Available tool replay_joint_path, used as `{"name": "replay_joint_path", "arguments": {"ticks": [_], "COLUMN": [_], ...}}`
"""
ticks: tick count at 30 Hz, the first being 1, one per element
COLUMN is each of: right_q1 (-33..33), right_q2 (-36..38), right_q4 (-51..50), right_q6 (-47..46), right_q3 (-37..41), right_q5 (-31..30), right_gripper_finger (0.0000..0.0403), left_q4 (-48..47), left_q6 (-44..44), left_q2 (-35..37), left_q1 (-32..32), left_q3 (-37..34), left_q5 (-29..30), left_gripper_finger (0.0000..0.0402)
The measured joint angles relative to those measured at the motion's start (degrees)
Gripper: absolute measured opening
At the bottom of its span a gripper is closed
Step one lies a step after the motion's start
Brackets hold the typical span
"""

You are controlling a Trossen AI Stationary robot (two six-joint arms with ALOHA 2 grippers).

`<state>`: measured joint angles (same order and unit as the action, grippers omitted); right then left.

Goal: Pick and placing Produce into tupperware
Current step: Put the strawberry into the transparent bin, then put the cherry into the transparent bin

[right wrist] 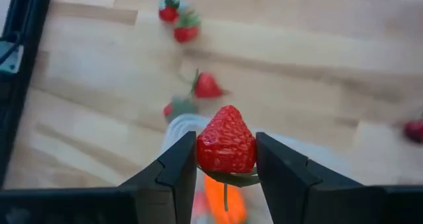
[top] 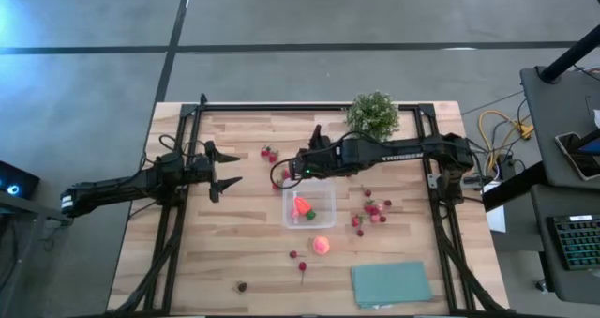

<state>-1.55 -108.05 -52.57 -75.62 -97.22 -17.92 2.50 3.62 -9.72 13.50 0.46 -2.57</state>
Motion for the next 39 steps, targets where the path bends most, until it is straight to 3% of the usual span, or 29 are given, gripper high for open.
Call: {"name": "replay_joint_path", "arguments": {"ticks": [12, 19, 27, 33, 39], "right_q1": [-3.05, -3.05, -3.07, -3.31, -3.33], "right_q2": [-0.03, -3.29, -5.90, -3.67, 0.84], "right_q4": [11.03, 12.64, 12.54, 11.64, -3.35], "right_q6": [-7.09, -7.87, -9.91, -9.40, -12.77], "right_q3": [5.39, 5.63, 5.65, 5.65, 5.57], "right_q5": [9.07, 9.36, 9.10, 4.37, 4.81], "right_gripper_finger": [0.0134, 0.0141, 0.0215, 0.0266, 0.0282], "left_q4": [0.00, 0.00, 0.02, 0.02, 0.00], "left_q6": [0.00, 0.00, 0.00, 0.00, 0.00], "left_q2": [0.00, 0.00, 0.00, 0.00, -0.02], "left_q1": [0.00, 0.00, 0.00, 0.00, -0.02], "left_q3": [0.00, 0.01, 0.01, -0.01, 0.00], "left_q5": [0.00, -0.01, 0.00, -0.02, -0.01], "left_gripper_finger": [0.0283, 0.0283, 0.0283, 0.0283, 0.0283]}}
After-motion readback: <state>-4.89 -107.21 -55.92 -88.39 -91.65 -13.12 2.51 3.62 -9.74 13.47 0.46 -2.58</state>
